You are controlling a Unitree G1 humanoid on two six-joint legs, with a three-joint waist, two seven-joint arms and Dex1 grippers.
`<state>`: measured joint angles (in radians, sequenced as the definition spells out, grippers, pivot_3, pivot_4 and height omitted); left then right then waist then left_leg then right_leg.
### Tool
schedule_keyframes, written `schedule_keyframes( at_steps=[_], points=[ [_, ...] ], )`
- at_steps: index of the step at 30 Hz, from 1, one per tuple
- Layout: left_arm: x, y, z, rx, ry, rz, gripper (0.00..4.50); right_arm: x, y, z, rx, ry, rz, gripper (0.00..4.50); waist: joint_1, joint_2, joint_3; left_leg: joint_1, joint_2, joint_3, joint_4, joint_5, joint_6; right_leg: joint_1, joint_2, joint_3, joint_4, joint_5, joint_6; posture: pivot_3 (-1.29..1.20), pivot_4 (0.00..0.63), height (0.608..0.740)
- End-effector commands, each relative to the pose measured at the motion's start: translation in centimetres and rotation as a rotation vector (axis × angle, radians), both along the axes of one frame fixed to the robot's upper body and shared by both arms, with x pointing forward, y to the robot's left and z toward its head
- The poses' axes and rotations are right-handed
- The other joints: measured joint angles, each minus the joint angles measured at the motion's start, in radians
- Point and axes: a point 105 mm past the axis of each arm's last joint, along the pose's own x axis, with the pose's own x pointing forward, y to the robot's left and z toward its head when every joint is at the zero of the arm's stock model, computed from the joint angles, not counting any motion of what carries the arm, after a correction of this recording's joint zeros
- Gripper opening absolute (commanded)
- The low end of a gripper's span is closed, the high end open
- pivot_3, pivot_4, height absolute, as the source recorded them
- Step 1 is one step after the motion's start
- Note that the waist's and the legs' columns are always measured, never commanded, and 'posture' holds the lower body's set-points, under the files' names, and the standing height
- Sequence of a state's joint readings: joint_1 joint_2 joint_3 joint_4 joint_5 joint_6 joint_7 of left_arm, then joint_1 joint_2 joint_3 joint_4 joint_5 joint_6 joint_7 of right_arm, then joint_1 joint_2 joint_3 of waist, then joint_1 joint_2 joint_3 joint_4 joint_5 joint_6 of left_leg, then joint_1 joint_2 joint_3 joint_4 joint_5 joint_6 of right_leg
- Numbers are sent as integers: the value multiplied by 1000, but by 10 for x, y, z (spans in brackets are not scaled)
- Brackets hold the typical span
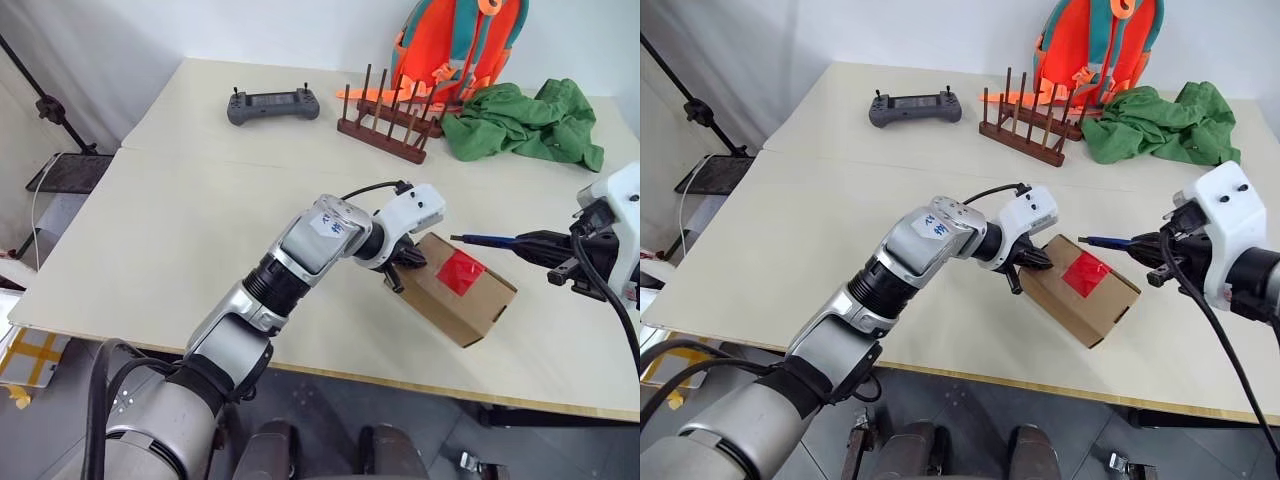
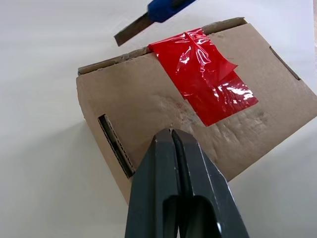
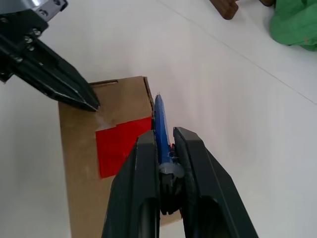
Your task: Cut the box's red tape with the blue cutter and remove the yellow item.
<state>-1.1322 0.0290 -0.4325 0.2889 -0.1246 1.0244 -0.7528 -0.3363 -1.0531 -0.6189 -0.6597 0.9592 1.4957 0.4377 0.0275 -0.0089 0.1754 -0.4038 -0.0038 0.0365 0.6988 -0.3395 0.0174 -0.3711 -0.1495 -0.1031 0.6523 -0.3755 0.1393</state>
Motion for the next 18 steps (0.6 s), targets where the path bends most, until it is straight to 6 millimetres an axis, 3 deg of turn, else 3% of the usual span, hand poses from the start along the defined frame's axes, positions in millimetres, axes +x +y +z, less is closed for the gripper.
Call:
schedule_keyframes(
  at_steps=[1,13,18],
  points=[
    [-2,-5,5,-12,-6,-5,36,2,-1,8,-23,-44,6,156,0,0,0,0,0,0,0,0,0,0,0,0,0,0,0,0,150,740],
    [-1,-6,6,-25,2,7,36,3,2,21,-27,-82,37,156,0,0,0,0,0,0,0,0,0,0,0,0,0,0,0,0,150,740],
    [-1,-6,6,-27,3,11,36,2,1,12,-36,-48,37,156,0,0,0,0,0,0,0,0,0,0,0,0,0,0,0,0,150,740]
  ],
)
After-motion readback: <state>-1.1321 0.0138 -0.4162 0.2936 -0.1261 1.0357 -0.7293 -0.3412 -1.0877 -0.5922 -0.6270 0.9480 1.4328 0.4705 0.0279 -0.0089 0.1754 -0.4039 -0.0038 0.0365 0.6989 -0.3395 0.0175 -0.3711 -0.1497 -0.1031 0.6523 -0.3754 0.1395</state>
